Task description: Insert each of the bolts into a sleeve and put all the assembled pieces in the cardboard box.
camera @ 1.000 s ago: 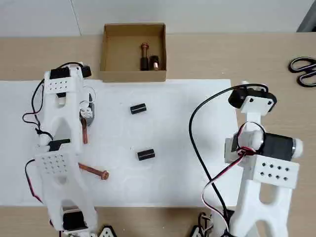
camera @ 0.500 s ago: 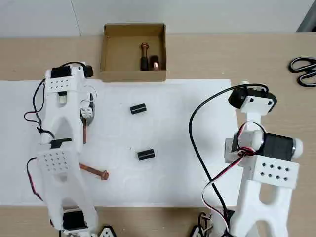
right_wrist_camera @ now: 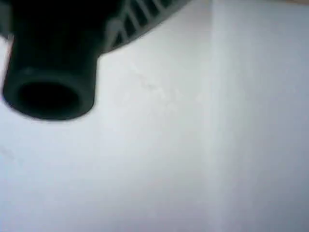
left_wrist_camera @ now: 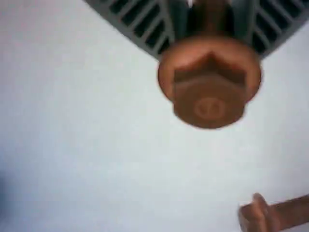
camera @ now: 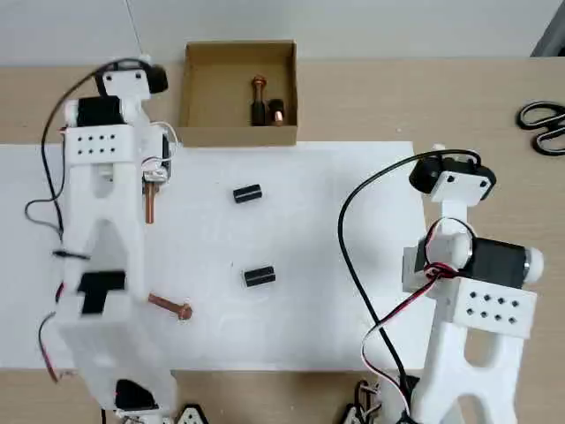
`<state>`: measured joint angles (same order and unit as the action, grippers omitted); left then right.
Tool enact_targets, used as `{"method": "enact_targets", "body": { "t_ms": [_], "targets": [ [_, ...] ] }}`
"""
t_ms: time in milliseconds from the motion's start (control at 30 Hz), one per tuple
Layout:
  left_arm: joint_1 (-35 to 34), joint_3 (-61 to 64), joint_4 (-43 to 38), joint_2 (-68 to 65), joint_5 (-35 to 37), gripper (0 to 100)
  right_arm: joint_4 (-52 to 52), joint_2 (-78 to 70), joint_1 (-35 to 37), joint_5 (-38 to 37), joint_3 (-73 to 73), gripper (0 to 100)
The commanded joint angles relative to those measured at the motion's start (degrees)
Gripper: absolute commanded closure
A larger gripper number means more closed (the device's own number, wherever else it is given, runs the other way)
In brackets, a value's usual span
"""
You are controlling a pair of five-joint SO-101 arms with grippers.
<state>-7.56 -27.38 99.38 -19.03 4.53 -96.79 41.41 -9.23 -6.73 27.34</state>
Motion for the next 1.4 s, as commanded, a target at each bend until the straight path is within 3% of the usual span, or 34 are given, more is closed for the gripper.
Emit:
{"method": "enact_targets", "body": {
  "t_ms": [0,233,433,600,800,1033,1367],
  "targets": [
    [0.8,4.2,1.1,12.0,0.2,99,-1.4,1.5,0.8,-0.2,-5.3,99.1],
    [2.6,13.8,1.1,24.4,4.9,99,-1.7,1.5,9.7,1.0,-7.3,99.1],
    [7.4,14.4,1.0,40.9,6.3,99,-1.3,7.0,22.7,14.2,-11.8,99.6],
    [11.8,14.5,1.0,53.3,13.4,99,5.6,16.9,35.4,20.3,-5.7,99.6],
    [11.6,21.1,-0.4,62.8,19.0,99,14.5,29.6,40.0,20.3,4.4,99.6],
    [14.0,32.1,-1.6,74.6,30.0,99,14.6,38.9,47.0,20.2,11.8,99.6],
    [23.9,50.1,-17.2,92.0,33.1,99,18.2,45.0,58.4,20.2,21.1,99.6]
  ]
}}
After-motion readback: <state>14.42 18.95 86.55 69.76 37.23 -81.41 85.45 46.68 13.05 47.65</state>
